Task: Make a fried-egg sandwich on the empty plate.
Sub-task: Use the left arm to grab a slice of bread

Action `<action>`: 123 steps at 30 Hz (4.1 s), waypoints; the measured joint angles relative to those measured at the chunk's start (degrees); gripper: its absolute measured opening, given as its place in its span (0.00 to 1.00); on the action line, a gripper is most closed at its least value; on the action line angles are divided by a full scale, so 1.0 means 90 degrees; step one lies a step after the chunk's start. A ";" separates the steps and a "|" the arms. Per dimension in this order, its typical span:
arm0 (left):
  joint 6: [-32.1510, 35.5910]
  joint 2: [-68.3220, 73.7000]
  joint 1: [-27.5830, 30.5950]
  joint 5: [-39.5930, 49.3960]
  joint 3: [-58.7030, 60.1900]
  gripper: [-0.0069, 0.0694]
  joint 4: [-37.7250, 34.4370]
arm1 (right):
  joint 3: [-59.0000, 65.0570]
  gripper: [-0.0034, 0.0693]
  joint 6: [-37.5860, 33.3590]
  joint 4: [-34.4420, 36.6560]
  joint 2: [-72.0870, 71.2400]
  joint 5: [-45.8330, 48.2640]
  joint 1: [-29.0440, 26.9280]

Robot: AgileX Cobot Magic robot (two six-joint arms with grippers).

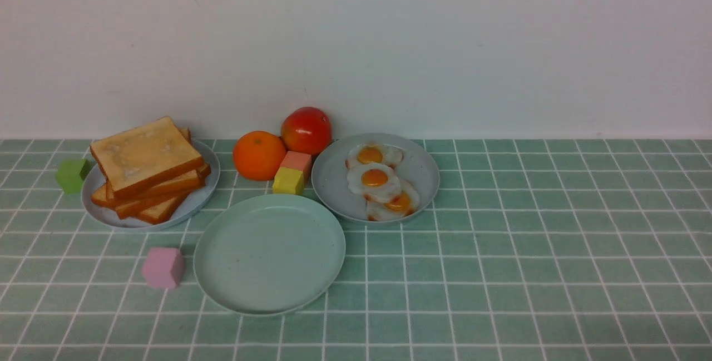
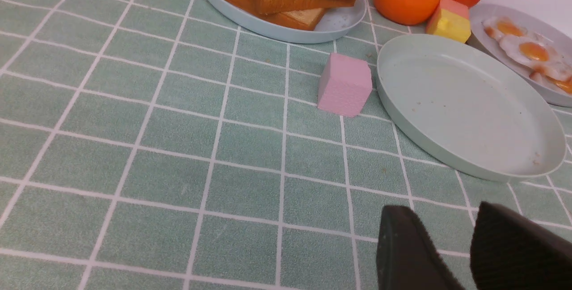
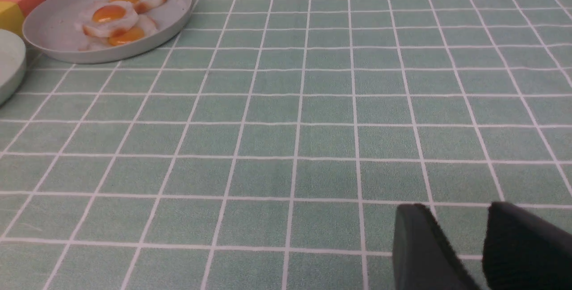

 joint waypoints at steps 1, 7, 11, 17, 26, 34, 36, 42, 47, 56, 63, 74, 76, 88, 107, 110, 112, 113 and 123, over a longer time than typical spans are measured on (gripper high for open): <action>0.0000 0.0000 0.0000 0.0000 0.0000 0.40 0.0000 | 0.0000 0.38 0.0000 0.0000 0.0000 0.0000 0.0000; 0.0000 0.0000 0.0000 0.0000 0.0000 0.40 0.0000 | 0.0000 0.38 0.0000 0.0000 0.0000 0.0000 0.0000; 0.0000 0.0000 0.0000 0.0000 0.0000 0.40 0.0000 | 0.0000 0.38 0.0000 0.0000 0.0000 0.0000 0.0000; 0.0000 0.0000 0.0000 0.0000 0.0000 0.40 0.0000 | 0.0000 0.38 0.0000 0.0000 0.0000 0.0000 0.0000; -0.0816 0.0000 0.0000 -0.0884 0.0000 0.40 -0.1177 | 0.0000 0.38 0.0000 0.0000 0.0000 0.0000 0.0000; -0.1632 0.0000 0.0000 -0.2498 -0.0021 0.39 -0.2847 | 0.0000 0.38 0.0000 0.0000 0.0000 0.0000 0.0000; -0.1530 0.0045 0.0000 -0.2412 -0.0190 0.33 -0.2864 | 0.0000 0.38 0.0000 0.0000 0.0000 0.0000 0.0000; -0.0318 0.1696 0.0000 -0.0686 -0.2158 0.07 -0.2324 | 0.0000 0.38 0.0000 0.0000 0.0000 -0.0033 0.0000; 0.0969 0.3706 0.0000 0.1699 -0.3836 0.07 -0.2168 | 0.0061 0.38 0.0524 0.1025 0.0000 -0.0308 0.0000; 0.1829 0.6107 -0.0006 0.2392 -0.5257 0.07 -0.1973 | -0.0063 0.37 0.0961 0.3800 0.0000 -0.1033 0.0014; 0.2604 0.7587 -0.0006 0.2280 -0.6080 0.07 -0.1363 | -0.2858 0.13 -0.0534 0.3149 0.1450 0.2053 0.0190; 0.3424 1.0547 -0.0006 0.2405 -0.8212 0.07 -0.0252 | -0.6340 0.05 -0.0721 0.1595 0.4434 0.4248 0.1727; 0.3608 1.1068 0.0030 0.2675 -0.8823 0.07 -0.0135 | -0.6482 0.05 -0.0743 0.1588 0.4534 0.4264 0.2098; 0.5420 1.2743 0.0553 0.3337 -1.0920 0.22 -0.0380 | -0.6536 0.05 -0.0789 0.1516 0.4555 0.4479 0.2477; 0.6171 1.3485 0.0553 0.2467 -1.0992 0.64 -0.0637 | -0.6536 0.06 -0.0789 0.1521 0.4568 0.4069 0.2477; 0.6171 1.3485 0.0553 0.2519 -1.1013 0.63 -0.0642 | -0.6536 0.06 -0.0789 0.1533 0.4568 0.4069 0.2477; 0.6171 1.3479 0.0546 0.2538 -1.1025 0.63 -0.0642 | -0.6536 0.06 -0.0789 0.1545 0.4568 0.4069 0.2477; 0.6171 1.3463 0.0546 0.2553 -1.1030 0.62 -0.0642 | -0.6536 0.06 -0.0789 0.1545 0.4568 0.4069 0.2477; 0.6277 1.3029 0.0546 0.2985 -1.1003 0.62 -0.0768 | -0.6536 0.07 -0.0802 0.1545 0.4568 0.4087 0.2477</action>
